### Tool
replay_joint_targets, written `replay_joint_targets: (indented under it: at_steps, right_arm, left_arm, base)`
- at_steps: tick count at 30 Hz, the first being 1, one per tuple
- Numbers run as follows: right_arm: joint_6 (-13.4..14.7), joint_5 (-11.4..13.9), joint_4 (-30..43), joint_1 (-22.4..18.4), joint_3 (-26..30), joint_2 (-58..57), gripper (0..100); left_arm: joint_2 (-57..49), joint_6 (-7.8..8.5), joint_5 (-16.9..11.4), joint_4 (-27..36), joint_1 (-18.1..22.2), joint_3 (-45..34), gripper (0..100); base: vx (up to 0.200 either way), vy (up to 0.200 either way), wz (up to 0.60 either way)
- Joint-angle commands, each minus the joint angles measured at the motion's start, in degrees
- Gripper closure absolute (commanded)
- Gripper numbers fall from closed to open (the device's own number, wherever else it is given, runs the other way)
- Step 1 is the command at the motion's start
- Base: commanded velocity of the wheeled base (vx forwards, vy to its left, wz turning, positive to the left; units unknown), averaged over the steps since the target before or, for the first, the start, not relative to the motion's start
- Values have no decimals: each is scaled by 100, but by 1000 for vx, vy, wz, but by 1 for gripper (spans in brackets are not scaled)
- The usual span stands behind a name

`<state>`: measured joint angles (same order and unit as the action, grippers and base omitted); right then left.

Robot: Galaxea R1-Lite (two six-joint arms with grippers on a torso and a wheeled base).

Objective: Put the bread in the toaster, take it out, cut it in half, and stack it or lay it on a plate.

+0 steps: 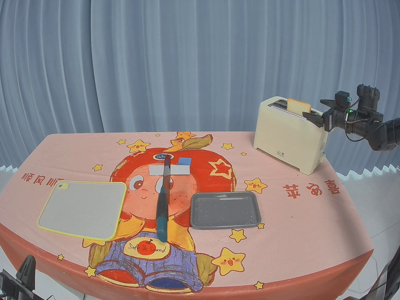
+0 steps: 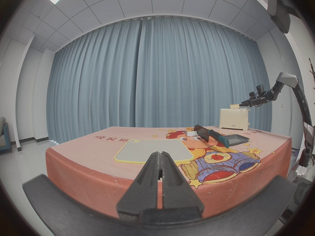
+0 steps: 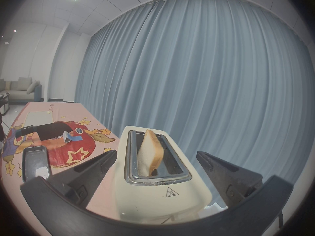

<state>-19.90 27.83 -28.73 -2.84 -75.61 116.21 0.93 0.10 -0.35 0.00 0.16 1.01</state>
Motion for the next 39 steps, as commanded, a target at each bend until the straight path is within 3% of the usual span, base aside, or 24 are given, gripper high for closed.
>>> replay_joint_targets:
  at_steps: [1,3,9,16,24,31,34,39]
  right_arm:
    - [30,-102,-9,-6,81,-231,0]
    - [346,-410,-80,3,178,-398,0]
    - [935,-463,-89,29,723,-943,0]
    - [1084,-516,-124,3,1312,-1285,0]
    - [1515,-656,-124,-32,1971,-1988,0]
    - [1576,-1140,-168,-6,2727,-2613,0]
    - [1620,-1148,-467,-41,3069,-2736,0]
    - [2174,-1192,-1794,-129,4054,-2727,0]
  left_arm:
    - [-93,-1,0,0,2,-101,100]
    - [-93,-1,0,0,2,-101,100]
    - [-93,-1,0,0,2,-101,100]
    - [-93,-1,0,0,2,-101,100]
    - [-93,-1,0,0,2,-101,100]
    - [-93,-1,0,-9,2,-101,100]
    - [-93,-1,0,0,2,-101,100]
    - [-93,-1,0,0,2,-101,100]
  base:
    - [0,0,0]
    - [0,0,0]
    - [0,0,0]
    - [0,0,0]
    - [0,0,0]
    - [0,0,0]
    - [0,0,0]
    - [0,0,0]
